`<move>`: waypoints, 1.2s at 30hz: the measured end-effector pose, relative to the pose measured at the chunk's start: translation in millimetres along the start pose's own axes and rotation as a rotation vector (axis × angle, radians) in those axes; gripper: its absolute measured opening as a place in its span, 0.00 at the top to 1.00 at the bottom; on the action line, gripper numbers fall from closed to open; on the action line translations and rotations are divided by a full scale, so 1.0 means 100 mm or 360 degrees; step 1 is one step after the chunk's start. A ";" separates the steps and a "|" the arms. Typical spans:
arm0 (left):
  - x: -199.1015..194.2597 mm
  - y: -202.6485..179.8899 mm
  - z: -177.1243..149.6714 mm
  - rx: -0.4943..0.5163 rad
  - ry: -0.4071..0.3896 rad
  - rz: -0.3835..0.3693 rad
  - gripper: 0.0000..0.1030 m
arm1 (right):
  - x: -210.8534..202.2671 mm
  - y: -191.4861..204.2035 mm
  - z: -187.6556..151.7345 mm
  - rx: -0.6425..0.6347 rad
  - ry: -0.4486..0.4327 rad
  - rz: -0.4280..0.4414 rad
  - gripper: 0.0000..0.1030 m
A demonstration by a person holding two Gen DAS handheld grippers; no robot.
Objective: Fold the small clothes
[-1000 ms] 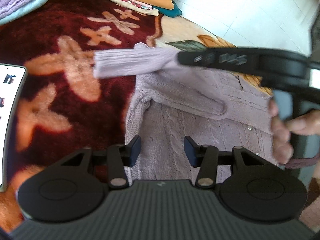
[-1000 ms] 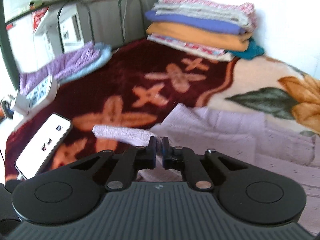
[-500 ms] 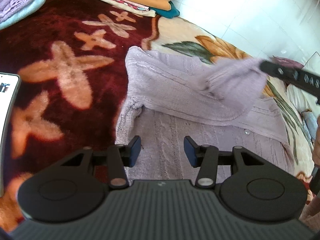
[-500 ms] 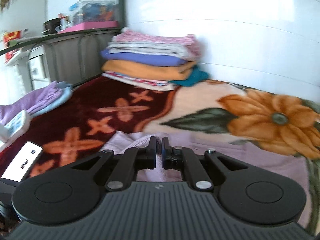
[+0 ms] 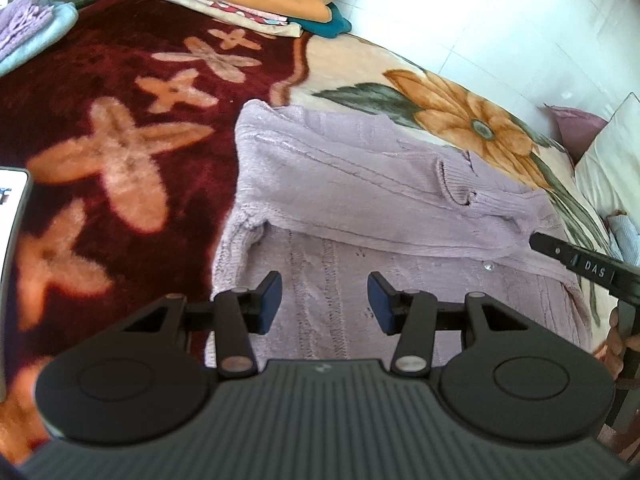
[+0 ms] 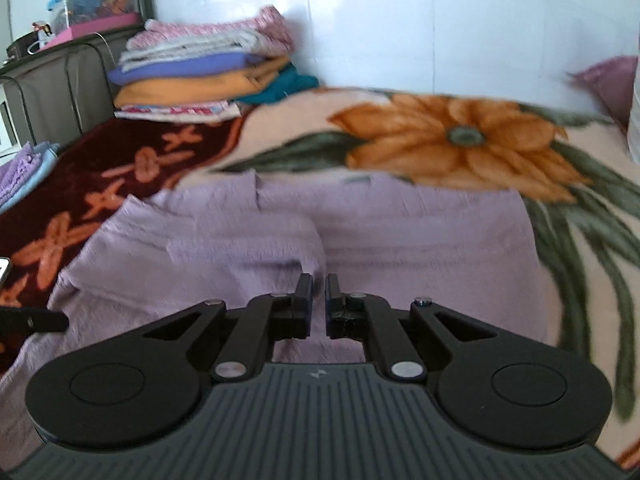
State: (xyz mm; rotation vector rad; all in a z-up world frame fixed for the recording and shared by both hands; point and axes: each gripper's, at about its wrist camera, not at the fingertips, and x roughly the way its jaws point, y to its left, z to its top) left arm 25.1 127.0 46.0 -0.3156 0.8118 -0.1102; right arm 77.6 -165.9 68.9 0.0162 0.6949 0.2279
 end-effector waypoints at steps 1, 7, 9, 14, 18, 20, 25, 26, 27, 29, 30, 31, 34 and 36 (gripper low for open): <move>0.00 -0.02 0.00 0.0007 -0.0001 0.0001 0.52 | -0.01 -0.01 -0.03 -0.0005 0.0002 0.0000 0.78; 0.01 -0.10 0.02 0.0036 -0.0001 0.0002 0.52 | -0.19 0.16 0.02 -0.0236 -0.0099 0.0030 0.34; 0.01 -0.12 0.02 0.0040 0.0000 -0.0001 0.52 | -0.19 0.30 0.06 -0.0361 -0.0101 0.0049 0.32; 0.02 -0.15 0.02 0.0065 0.0002 -0.0010 0.52 | -0.03 0.75 0.12 -0.0719 -0.0104 -0.0004 0.31; 0.02 -0.15 0.03 0.0075 -0.0002 -0.0004 0.52 | 0.12 1.02 0.13 -0.0905 -0.0102 -0.0003 0.31; 0.02 -0.14 0.03 0.0076 -0.0005 -0.0003 0.52 | 0.21 1.09 0.13 -0.0953 -0.0093 -0.0005 0.31; 0.01 -0.13 0.05 0.0074 -0.0010 0.0004 0.52 | 0.34 1.20 0.12 -0.1040 -0.0080 -0.0023 0.32; 0.01 -0.13 0.05 0.0075 -0.0011 0.0006 0.52 | 0.36 1.20 0.12 -0.1037 -0.0075 -0.0023 0.33; 0.00 -0.13 0.06 0.0076 -0.0012 0.0008 0.52 | 0.37 1.20 0.13 -0.1029 -0.0075 -0.0023 0.39; 0.00 -0.13 0.06 0.0080 -0.0013 0.0009 0.52 | 0.39 1.18 0.14 -0.1001 -0.0078 -0.0011 0.69; 0.00 -0.14 0.07 0.0086 -0.0014 0.0009 0.52 | 0.40 1.16 0.15 -0.0975 -0.0066 -0.0019 0.81; 0.01 -0.14 0.07 0.0093 -0.0016 0.0009 0.52 | 0.40 1.15 0.17 -0.0951 -0.0065 -0.0042 0.87; 0.01 -0.20 0.12 0.0128 -0.0029 0.0015 0.52 | 0.31 1.05 0.24 -0.0864 -0.0127 -0.0058 0.88; 0.03 -0.24 0.17 0.0155 -0.0046 0.0016 0.52 | 0.21 0.94 0.33 -0.0765 -0.0175 -0.0066 0.89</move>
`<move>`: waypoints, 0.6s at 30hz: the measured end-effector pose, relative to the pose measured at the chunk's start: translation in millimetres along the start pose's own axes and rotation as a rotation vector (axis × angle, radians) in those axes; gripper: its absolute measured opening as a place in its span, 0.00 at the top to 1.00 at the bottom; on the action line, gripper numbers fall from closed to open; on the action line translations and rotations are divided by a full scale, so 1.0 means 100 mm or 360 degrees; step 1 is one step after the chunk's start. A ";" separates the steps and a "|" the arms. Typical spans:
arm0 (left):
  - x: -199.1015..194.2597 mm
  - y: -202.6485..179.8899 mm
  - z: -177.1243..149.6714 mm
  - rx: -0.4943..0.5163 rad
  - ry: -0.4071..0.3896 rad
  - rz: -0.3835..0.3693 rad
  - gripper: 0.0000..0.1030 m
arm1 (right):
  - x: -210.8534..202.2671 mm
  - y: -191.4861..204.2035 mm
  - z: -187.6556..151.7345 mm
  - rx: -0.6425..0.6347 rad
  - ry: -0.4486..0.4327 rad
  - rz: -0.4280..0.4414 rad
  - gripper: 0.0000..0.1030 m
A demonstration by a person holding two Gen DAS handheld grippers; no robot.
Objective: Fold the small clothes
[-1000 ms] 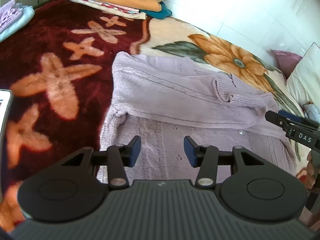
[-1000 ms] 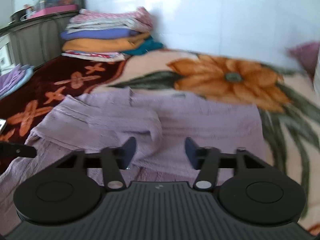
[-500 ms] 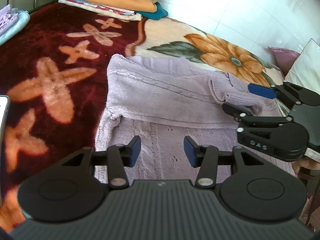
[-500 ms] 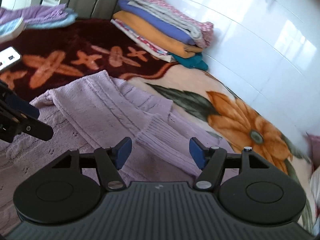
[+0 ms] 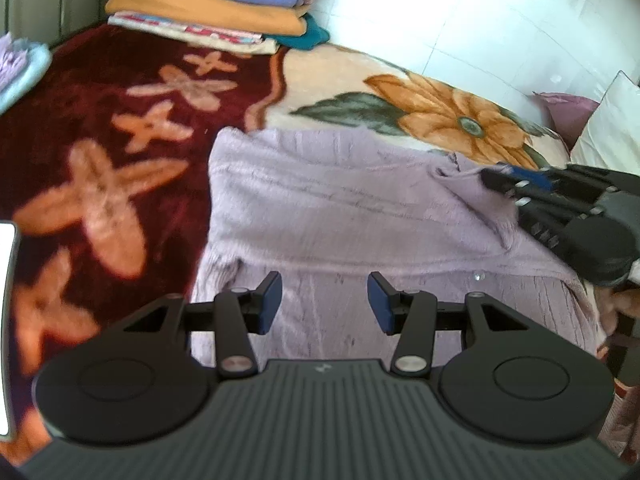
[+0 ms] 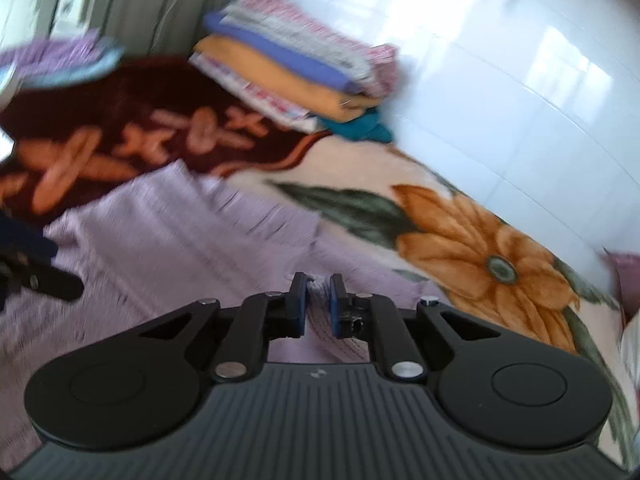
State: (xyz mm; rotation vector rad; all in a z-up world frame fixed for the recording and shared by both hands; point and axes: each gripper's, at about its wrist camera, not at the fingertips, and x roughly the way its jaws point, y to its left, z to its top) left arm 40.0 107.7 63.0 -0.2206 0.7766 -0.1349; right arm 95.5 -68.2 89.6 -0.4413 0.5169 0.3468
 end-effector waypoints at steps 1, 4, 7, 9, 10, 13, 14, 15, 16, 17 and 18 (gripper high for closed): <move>0.01 -0.02 0.03 0.0015 -0.0011 0.0003 0.52 | -0.05 -0.08 0.01 0.0040 -0.0022 -0.0020 0.89; 0.04 -0.10 0.14 0.0071 -0.0048 0.0006 0.52 | -0.17 -0.33 0.04 0.0150 -0.0076 -0.0078 0.89; 0.09 -0.16 0.23 0.0114 -0.0076 0.0022 0.52 | -0.28 -0.62 0.02 0.0262 -0.0103 -0.0135 0.90; 0.15 -0.17 0.29 0.0122 -0.0085 0.0031 0.52 | -0.32 -0.82 -0.01 0.0325 -0.0113 -0.0188 0.90; 0.18 -0.18 0.30 0.0121 -0.0086 0.0037 0.52 | -0.34 -0.93 -0.04 0.0357 -0.0114 -0.0221 0.90; 0.28 -0.17 0.34 0.0116 -0.0086 0.0055 0.52 | -0.40 -1.18 -0.15 0.0453 -0.0111 -0.0274 0.90; 0.33 -0.17 0.34 0.0117 -0.0082 0.0064 0.52 | -0.41 -1.25 -0.20 0.0480 -0.0109 -0.0289 0.90; 0.38 -0.16 0.34 0.0118 -0.0075 0.0076 0.52 | -0.41 -1.31 -0.26 0.0505 -0.0099 -0.0302 0.90; 0.43 -0.15 0.32 0.0118 -0.0064 0.0089 0.52 | -0.39 -1.36 -0.32 0.0528 -0.0084 -0.0304 0.90; 0.47 -0.14 0.31 0.0116 -0.0052 0.0101 0.52 | -0.37 -1.40 -0.40 0.0552 -0.0064 -0.0302 0.90; 0.52 -0.13 0.30 0.0111 -0.0033 0.0115 0.52 | -0.34 -1.43 -0.49 0.0581 -0.0040 -0.0299 0.90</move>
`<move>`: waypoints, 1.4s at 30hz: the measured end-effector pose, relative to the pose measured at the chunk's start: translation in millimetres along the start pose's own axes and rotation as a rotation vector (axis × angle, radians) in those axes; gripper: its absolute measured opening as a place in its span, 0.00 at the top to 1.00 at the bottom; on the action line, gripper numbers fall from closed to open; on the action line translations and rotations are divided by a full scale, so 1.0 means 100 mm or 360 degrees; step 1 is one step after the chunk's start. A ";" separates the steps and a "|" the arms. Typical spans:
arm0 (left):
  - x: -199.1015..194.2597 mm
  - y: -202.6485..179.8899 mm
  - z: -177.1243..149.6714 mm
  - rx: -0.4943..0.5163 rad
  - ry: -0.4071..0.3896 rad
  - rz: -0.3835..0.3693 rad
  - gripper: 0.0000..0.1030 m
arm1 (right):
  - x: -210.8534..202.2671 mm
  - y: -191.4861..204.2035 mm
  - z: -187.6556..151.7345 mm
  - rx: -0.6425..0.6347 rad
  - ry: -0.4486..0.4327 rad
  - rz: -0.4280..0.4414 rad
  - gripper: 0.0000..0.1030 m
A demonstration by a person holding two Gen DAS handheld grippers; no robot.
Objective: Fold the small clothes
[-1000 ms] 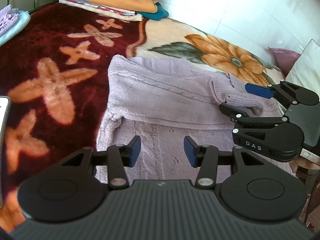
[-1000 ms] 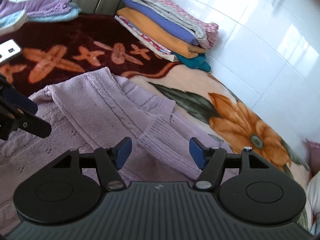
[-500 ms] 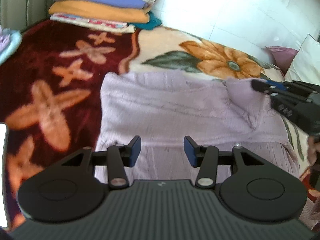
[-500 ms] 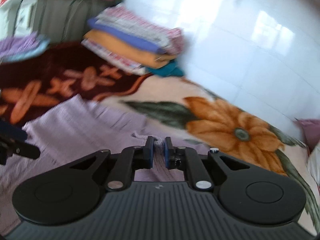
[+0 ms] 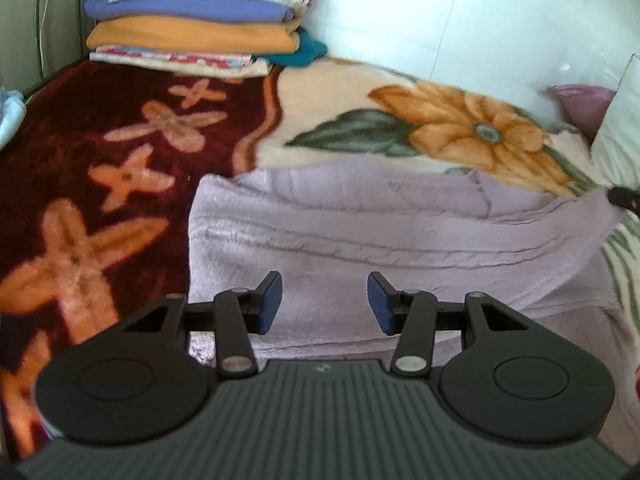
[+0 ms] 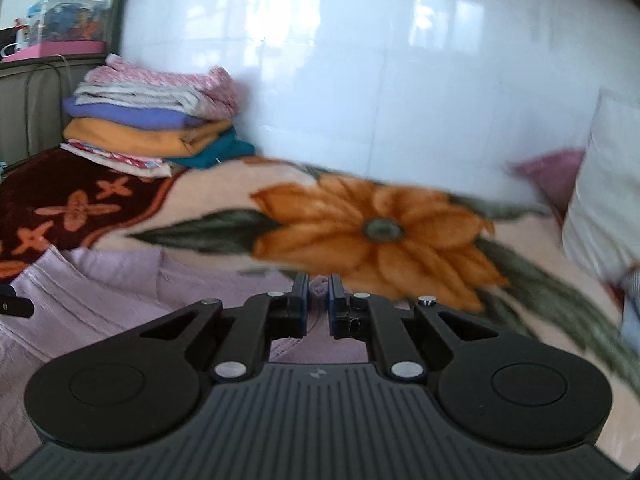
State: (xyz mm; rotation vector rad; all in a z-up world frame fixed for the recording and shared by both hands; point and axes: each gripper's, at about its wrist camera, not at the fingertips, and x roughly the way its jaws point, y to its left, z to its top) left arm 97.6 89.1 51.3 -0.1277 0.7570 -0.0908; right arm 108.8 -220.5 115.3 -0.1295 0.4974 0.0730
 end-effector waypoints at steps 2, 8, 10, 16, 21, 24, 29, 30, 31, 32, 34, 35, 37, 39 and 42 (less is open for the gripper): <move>0.07 0.02 -0.04 -0.0010 0.0034 0.0019 0.52 | 0.09 -0.06 -0.15 0.0029 0.0059 -0.0010 0.90; 0.11 -0.06 -0.11 0.0117 0.0013 0.0064 0.52 | 0.34 -0.19 -0.61 0.0120 0.0251 -0.0056 0.90; 0.10 -0.07 -0.12 0.0125 0.0013 0.0064 0.52 | 0.40 -0.24 -0.76 0.0181 0.0303 -0.0084 0.89; -0.01 -0.07 -0.12 0.0104 0.0026 0.0050 0.52 | 0.31 -0.39 -0.84 0.0370 0.0298 -0.0046 0.84; -0.27 -0.11 -0.17 0.0118 0.0019 0.0011 0.52 | 0.05 -0.39 -0.72 0.0396 0.0263 -0.0003 0.52; -0.46 -0.18 -0.23 0.0151 0.0015 -0.0014 0.52 | -0.21 -0.36 -0.65 0.0384 0.0241 0.0083 0.47; -0.76 -0.28 -0.37 0.0211 0.0011 -0.0079 0.52 | -0.65 -0.23 -0.60 0.0345 0.0249 0.0222 0.39; -0.82 -0.30 -0.41 0.0227 0.0017 -0.0092 0.52 | -0.75 -0.20 -0.61 0.0336 0.0252 0.0262 0.37; -0.86 -0.31 -0.45 0.0238 0.0026 -0.0101 0.52 | -0.83 -0.16 -0.62 0.0330 0.0256 0.0294 0.35; -0.91 -0.32 -0.49 0.0246 0.0036 -0.0110 0.52 | -0.92 -0.14 -0.63 0.0321 0.0261 0.0320 0.34; -0.99 -0.34 -0.58 0.0261 0.0056 -0.0135 0.52 | -1.10 -0.07 -0.68 0.0286 0.0273 0.0363 0.33; -1.03 -0.34 -0.62 0.0266 0.0065 -0.0145 0.52 | -1.18 -0.03 -0.70 0.0268 0.0278 0.0381 0.33; -1.10 -0.36 -0.69 0.0276 0.0086 -0.0162 0.52 | -1.34 0.03 -0.76 0.0233 0.0291 0.0411 0.32; -1.17 -0.38 -0.76 0.0296 0.0104 -0.0190 0.52 | -1.47 0.09 -0.83 0.0194 0.0303 0.0438 0.31; -1.28 -0.41 -0.85 0.0326 0.0122 -0.0224 0.49 | -1.64 0.17 -0.93 0.0138 0.0335 0.0481 0.31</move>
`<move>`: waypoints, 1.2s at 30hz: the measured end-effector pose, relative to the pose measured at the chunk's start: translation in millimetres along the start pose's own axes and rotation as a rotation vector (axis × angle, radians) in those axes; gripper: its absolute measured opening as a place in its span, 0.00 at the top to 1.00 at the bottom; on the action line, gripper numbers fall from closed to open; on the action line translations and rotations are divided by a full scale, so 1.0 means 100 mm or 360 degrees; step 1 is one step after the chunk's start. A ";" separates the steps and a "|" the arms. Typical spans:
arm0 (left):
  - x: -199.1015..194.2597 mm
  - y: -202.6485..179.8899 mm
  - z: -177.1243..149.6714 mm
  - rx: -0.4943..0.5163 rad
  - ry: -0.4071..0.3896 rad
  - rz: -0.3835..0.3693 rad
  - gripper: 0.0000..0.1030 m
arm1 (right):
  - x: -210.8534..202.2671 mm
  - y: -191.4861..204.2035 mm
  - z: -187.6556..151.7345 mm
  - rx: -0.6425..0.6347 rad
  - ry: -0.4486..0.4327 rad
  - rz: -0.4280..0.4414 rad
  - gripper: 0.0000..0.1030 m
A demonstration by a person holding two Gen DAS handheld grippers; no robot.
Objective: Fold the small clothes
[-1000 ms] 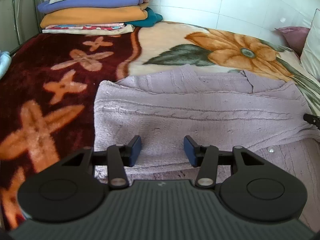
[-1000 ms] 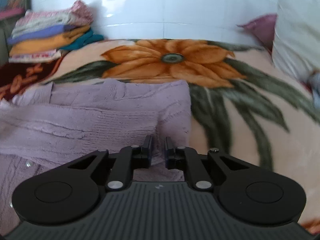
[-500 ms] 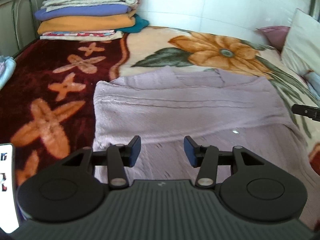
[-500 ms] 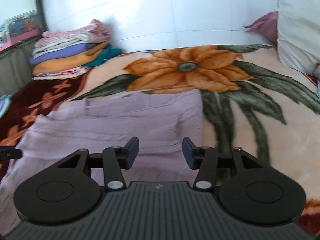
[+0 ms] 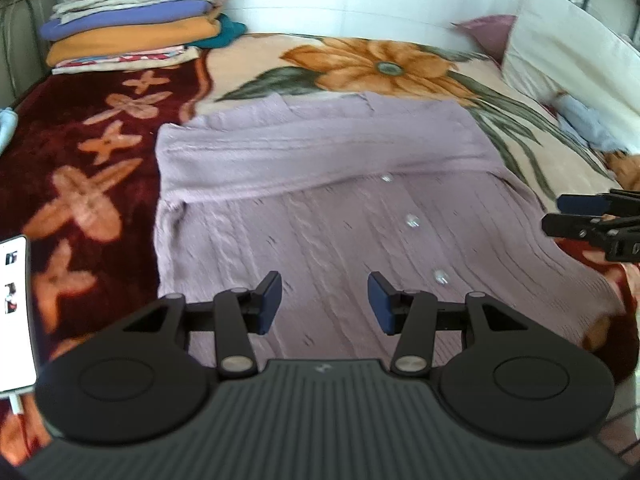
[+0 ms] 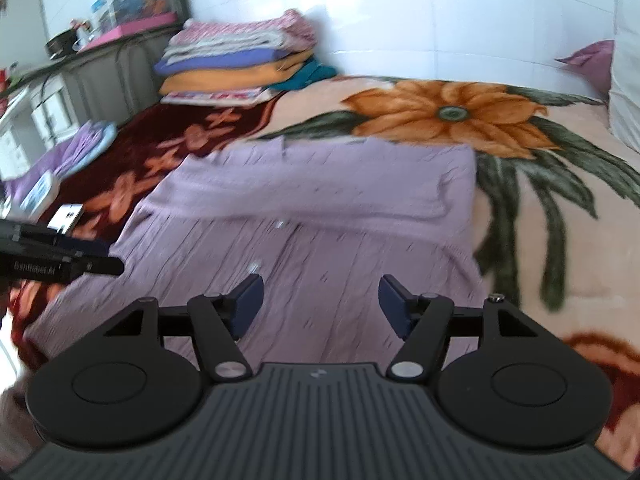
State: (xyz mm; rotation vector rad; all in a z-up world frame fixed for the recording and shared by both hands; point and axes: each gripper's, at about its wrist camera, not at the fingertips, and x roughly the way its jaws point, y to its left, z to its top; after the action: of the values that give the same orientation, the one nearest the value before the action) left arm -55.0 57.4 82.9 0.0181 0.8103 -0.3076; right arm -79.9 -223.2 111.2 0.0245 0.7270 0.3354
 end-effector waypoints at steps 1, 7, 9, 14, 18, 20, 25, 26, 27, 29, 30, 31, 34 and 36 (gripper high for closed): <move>-0.03 -0.02 -0.03 0.0010 0.0005 -0.0017 0.42 | -0.03 0.03 -0.05 -0.0020 0.0018 0.0015 0.31; -0.18 -0.18 -0.20 0.0111 0.0036 -0.0072 0.38 | -0.20 0.21 -0.30 -0.0141 0.0102 0.0075 0.31; -0.21 -0.21 -0.24 0.0120 0.0057 -0.0098 0.38 | -0.24 0.24 -0.37 -0.0163 0.0132 0.0090 0.30; -0.27 -0.31 -0.33 0.0183 0.0096 -0.0141 0.36 | -0.33 0.32 -0.52 -0.0252 0.0178 0.0088 0.22; -0.32 -0.40 -0.42 0.0276 0.0128 -0.0171 0.31 | -0.39 0.38 -0.61 -0.0370 0.0224 0.0109 0.21; -0.33 -0.44 -0.47 0.0317 0.0144 -0.0183 0.31 | -0.40 0.41 -0.65 -0.0434 0.0255 0.0123 0.20; -0.25 -0.51 -0.59 0.0444 0.0193 -0.0146 0.31 | -0.31 0.45 -0.74 -0.0534 0.0321 0.0086 0.20; -0.22 -0.52 -0.61 0.0460 0.0205 -0.0126 0.31 | -0.29 0.44 -0.75 -0.0537 0.0326 0.0073 0.20; -0.20 -0.53 -0.62 0.0468 0.0215 -0.0111 0.31 | -0.27 0.43 -0.76 -0.0534 0.0327 0.0060 0.20; -0.16 -0.51 -0.61 0.0470 0.0211 -0.0092 0.31 | -0.23 0.42 -0.74 -0.0507 0.0320 0.0071 0.20; -0.15 -0.51 -0.60 0.0467 0.0204 -0.0089 0.31 | -0.22 0.41 -0.72 -0.0493 0.0313 0.0065 0.20; -0.15 -0.50 -0.59 0.0462 0.0195 -0.0085 0.31 | -0.20 0.40 -0.71 -0.0483 0.0301 0.0053 0.20; -0.10 -0.46 -0.55 0.0452 0.0190 -0.0046 0.29 | -0.14 0.38 -0.68 -0.0460 0.0290 0.0027 0.20; -0.08 -0.42 -0.54 0.0437 0.0192 -0.0044 0.29 | -0.10 0.37 -0.66 -0.0448 0.0291 0.0017 0.20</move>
State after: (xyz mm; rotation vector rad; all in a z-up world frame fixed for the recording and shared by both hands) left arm -110.2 26.6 55.8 0.2854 0.8834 -0.4453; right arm -140.9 -197.5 73.2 -0.2715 0.8551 0.4515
